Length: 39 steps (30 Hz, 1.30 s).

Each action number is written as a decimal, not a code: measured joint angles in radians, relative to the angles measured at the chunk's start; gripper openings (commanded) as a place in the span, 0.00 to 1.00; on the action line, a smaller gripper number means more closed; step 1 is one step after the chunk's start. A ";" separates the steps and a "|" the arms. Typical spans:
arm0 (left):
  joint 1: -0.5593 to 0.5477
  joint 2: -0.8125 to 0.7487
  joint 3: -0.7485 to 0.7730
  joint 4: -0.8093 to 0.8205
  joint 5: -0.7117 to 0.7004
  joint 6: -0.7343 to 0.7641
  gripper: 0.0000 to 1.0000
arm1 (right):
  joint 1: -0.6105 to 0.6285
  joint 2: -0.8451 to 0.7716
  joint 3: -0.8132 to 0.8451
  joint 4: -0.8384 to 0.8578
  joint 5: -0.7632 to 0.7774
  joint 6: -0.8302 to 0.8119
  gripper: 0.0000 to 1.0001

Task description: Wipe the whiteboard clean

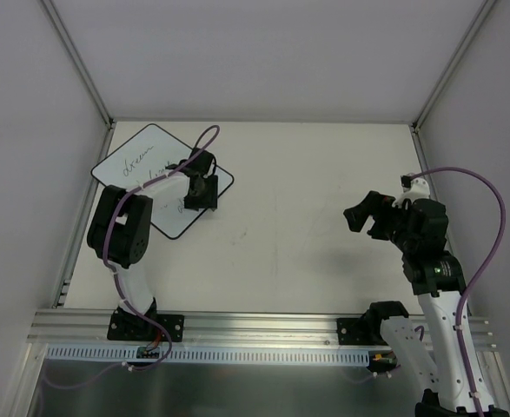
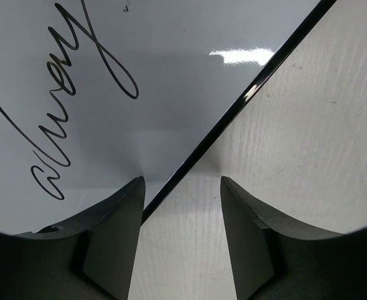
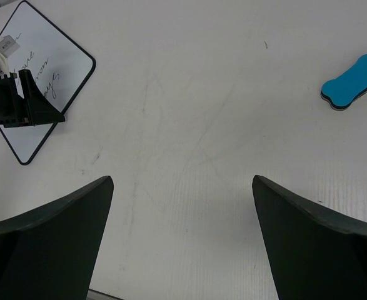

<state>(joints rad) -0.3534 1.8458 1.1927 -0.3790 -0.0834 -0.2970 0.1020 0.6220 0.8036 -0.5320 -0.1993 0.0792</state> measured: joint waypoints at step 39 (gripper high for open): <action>-0.619 0.222 0.404 0.008 0.142 -0.382 0.88 | -0.006 0.061 0.016 -0.059 0.249 0.053 0.99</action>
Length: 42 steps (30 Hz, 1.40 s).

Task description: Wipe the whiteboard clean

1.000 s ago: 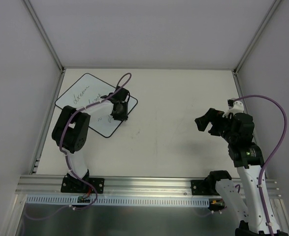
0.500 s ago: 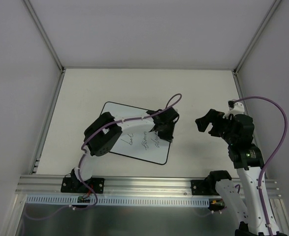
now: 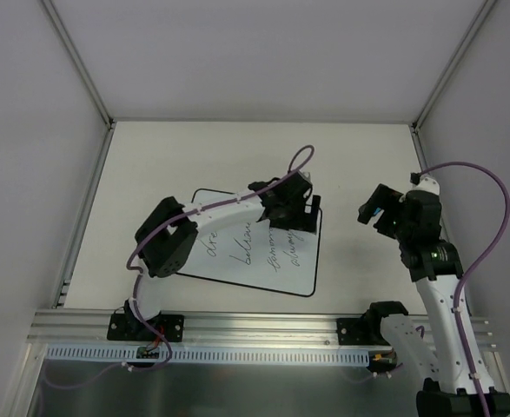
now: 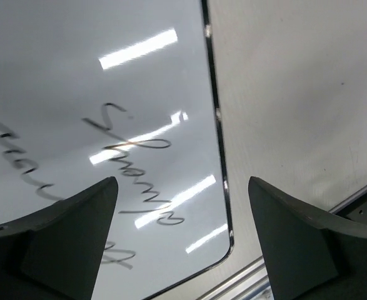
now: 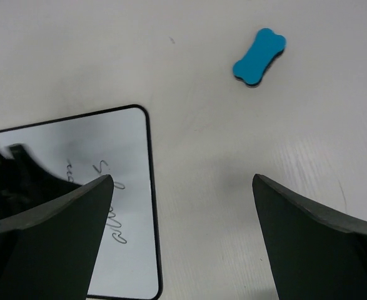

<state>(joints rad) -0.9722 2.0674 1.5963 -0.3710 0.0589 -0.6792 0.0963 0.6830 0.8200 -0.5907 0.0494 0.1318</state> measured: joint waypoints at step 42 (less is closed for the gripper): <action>0.785 -0.865 -0.784 -0.038 -0.079 0.276 0.99 | -0.241 1.212 0.462 0.088 0.133 0.276 0.38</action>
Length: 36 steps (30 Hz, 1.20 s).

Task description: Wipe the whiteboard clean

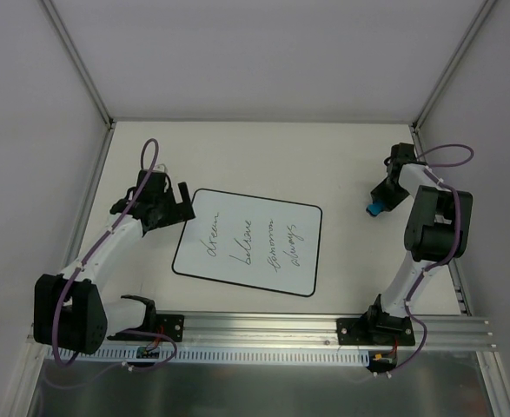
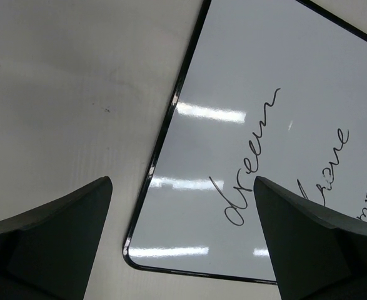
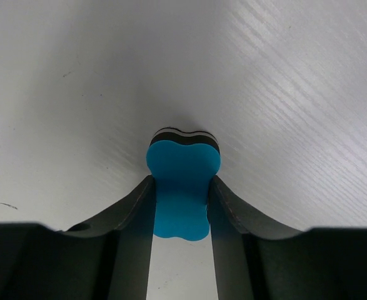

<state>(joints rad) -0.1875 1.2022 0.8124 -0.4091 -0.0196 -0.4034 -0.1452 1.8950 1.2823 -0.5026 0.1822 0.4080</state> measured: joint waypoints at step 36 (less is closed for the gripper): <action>0.013 0.175 -0.127 -0.024 -0.003 -0.098 0.46 | 0.768 -0.241 -0.116 0.020 -0.082 -0.155 0.04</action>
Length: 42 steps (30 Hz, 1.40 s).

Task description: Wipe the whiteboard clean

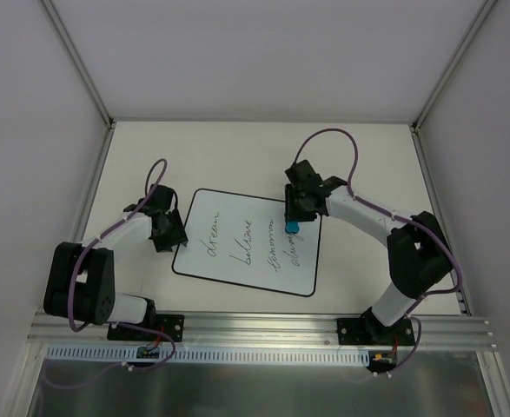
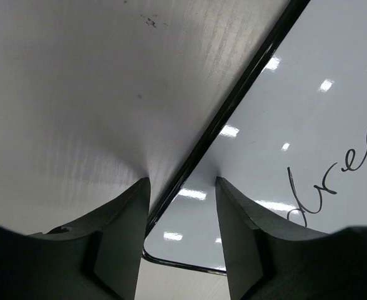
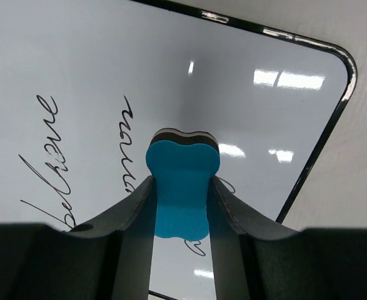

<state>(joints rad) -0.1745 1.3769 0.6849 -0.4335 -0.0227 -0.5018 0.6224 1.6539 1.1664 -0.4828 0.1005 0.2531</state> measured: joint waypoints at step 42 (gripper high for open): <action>-0.324 0.056 0.006 0.104 0.069 -0.217 0.00 | 0.306 0.388 0.335 -0.074 0.040 -0.025 0.00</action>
<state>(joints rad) -0.4988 1.4330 0.6910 -0.3294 0.0463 -0.7193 0.9279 2.0418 1.5013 -0.5571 0.1410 0.2279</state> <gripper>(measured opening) 0.170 0.376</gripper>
